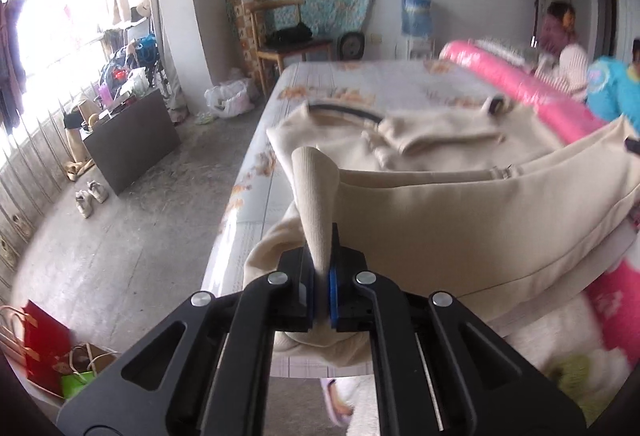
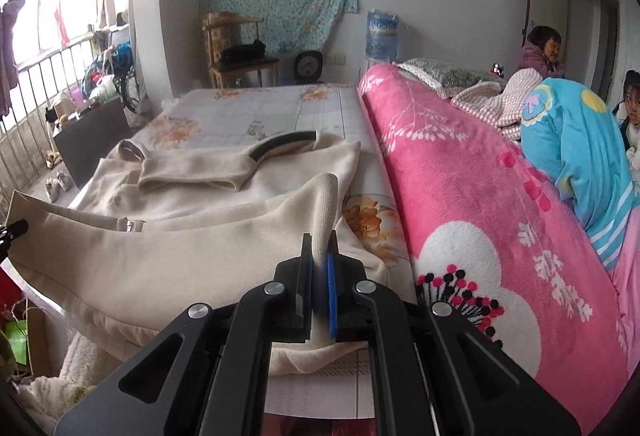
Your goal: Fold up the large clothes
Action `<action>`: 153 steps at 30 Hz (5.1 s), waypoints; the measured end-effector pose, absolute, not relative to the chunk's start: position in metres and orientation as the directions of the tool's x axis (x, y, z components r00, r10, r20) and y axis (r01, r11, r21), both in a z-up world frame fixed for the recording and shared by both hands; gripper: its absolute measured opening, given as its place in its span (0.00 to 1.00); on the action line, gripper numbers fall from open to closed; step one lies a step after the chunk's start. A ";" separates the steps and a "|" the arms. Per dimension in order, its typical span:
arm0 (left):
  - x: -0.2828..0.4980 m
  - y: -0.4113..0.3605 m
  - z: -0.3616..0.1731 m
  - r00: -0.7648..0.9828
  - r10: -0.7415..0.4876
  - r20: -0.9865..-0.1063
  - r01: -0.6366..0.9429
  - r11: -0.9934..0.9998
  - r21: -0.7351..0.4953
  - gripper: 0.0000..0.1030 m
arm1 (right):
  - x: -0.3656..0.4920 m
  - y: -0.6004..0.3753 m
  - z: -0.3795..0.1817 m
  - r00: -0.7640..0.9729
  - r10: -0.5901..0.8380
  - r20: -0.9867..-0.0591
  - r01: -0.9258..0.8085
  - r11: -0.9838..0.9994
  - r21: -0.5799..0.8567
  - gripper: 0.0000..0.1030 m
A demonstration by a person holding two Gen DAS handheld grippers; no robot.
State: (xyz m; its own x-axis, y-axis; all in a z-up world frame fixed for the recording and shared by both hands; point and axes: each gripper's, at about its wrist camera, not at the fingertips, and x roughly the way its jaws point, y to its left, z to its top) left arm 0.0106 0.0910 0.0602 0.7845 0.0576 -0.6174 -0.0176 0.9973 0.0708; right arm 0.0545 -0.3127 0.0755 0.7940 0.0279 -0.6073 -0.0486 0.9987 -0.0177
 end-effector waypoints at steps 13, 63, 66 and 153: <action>0.152 0.098 0.125 0.881 0.090 -0.465 -0.006 0.984 0.178 0.04 | 0.197 -0.309 0.141 0.862 0.090 -0.499 -0.125 0.991 -0.037 0.06; 0.160 0.153 -0.018 0.570 -0.154 -0.807 0.060 0.987 -0.146 0.37 | 0.170 -0.325 -0.010 0.526 0.008 -0.850 -0.206 0.971 -0.119 0.27; 0.159 0.163 -0.016 0.586 -0.158 -0.795 0.023 0.984 -0.178 0.38 | 0.170 -0.323 -0.005 0.531 -0.006 -0.847 -0.195 0.972 -0.128 0.27; 0.183 0.057 -0.027 0.636 -0.072 -0.769 0.089 0.996 -0.019 0.92 | 0.174 -0.228 -0.026 0.620 0.065 -0.782 -0.072 0.997 0.026 0.90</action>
State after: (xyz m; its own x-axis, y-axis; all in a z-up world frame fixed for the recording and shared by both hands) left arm 0.1833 0.0570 -0.0269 0.6358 -0.0717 -0.7685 0.0893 0.9958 -0.0190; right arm 0.1743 -0.2281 -0.0263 0.6196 0.0651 -0.7822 -0.0721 0.9971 0.0259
